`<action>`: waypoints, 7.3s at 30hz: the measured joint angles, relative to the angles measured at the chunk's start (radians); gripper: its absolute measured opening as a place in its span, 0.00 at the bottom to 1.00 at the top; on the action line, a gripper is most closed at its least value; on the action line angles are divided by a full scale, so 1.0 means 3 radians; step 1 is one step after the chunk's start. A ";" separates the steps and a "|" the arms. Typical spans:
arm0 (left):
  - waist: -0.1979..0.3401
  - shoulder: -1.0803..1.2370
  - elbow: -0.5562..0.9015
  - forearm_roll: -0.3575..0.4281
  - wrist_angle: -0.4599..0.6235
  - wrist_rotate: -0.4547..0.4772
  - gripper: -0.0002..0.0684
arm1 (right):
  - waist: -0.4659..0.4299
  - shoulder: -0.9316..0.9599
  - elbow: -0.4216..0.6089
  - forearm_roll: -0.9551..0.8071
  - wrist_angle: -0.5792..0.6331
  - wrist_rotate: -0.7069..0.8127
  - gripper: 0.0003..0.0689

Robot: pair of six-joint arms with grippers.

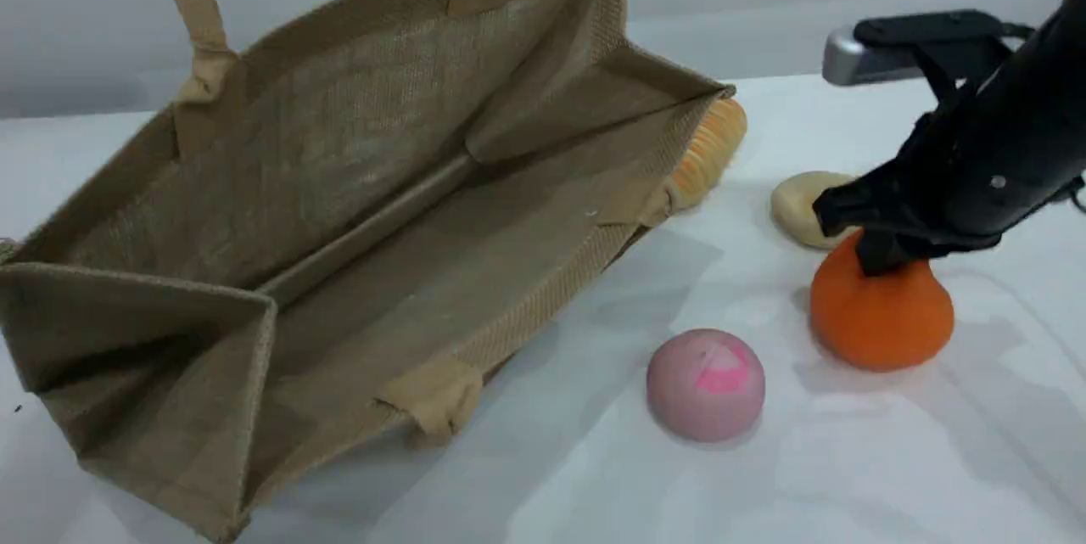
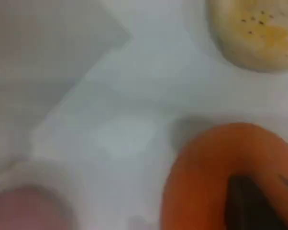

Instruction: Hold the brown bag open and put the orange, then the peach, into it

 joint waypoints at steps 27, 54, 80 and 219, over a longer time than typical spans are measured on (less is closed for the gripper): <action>0.0000 0.0000 0.0004 -0.0009 0.0003 0.0000 0.12 | 0.1047 -0.1434 -0.0006 0.1422 0.0427 -0.1135 0.05; 0.0000 0.0000 0.0004 -0.0037 0.0003 0.0000 0.12 | 0.1557 0.0319 -0.1346 0.2890 0.0645 -0.2635 0.05; 0.0000 0.0000 0.0004 -0.0049 0.0006 0.0000 0.12 | 0.1508 0.0410 -0.1390 0.3270 0.0711 -0.3306 0.81; 0.0000 0.0000 0.0004 -0.0086 0.0003 -0.0025 0.12 | 0.1033 0.1001 -0.1569 0.4348 0.1607 -0.4048 0.67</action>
